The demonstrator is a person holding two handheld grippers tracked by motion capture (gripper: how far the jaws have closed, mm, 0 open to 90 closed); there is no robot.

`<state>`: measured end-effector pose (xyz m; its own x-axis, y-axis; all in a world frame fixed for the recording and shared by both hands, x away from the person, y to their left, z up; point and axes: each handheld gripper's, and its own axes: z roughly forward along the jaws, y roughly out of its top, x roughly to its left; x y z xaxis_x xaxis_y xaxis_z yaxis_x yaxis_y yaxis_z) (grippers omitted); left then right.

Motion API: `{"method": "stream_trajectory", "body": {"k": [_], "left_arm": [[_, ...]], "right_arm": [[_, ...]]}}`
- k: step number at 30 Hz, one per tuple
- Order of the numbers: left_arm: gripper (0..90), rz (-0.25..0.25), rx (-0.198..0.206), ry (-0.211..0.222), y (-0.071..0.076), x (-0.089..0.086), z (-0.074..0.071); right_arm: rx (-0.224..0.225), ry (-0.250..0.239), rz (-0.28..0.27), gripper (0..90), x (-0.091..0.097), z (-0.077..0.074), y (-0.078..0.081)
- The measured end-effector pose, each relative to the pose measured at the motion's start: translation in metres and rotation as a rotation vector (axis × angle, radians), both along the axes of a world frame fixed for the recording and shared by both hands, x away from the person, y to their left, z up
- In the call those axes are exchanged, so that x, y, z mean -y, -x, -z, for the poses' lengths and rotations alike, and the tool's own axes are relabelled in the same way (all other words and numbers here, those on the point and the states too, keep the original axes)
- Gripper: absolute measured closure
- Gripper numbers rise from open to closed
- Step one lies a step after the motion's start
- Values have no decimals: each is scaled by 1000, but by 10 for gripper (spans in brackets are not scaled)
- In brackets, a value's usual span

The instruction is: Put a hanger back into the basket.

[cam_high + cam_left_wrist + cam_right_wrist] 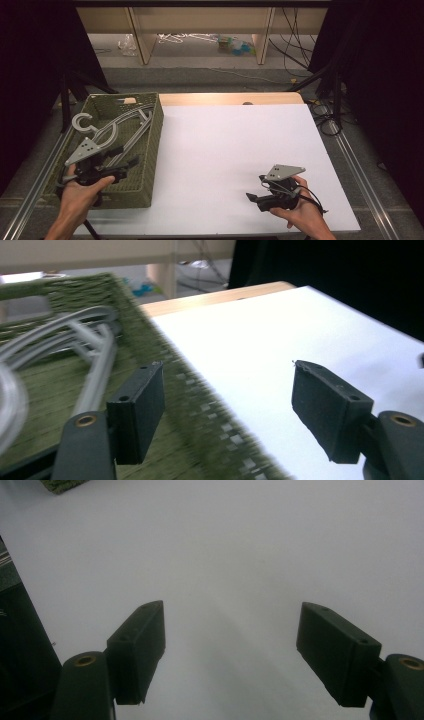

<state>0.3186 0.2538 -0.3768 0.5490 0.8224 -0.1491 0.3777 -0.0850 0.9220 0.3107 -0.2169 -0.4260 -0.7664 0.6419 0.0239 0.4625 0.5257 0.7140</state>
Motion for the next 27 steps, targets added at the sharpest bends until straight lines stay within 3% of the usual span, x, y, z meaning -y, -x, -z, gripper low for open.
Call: {"method": "stream_trajectory", "body": {"k": [6,9,11,13,17,26,27], "left_arm": [[261,65,-4,18,8,26,8],[224,98,-1,2,10,37,13],[186,112,7,-8,12,44,17],[169,114,-2,9,15,51,19],[160,159,30,-50,20,63,23],[159,177,36,-47,32,77,40],[159,164,52,-72,35,78,41]], "right_arm": [[-3,-18,9,280,1,0,0],[-2,-26,7,279,0,0,0],[3,-34,11,271,0,1,0],[8,-42,10,269,0,2,0],[18,-61,0,258,0,4,-2],[40,-115,-15,187,-5,4,-3],[39,-116,-15,187,-5,4,-3]]}}
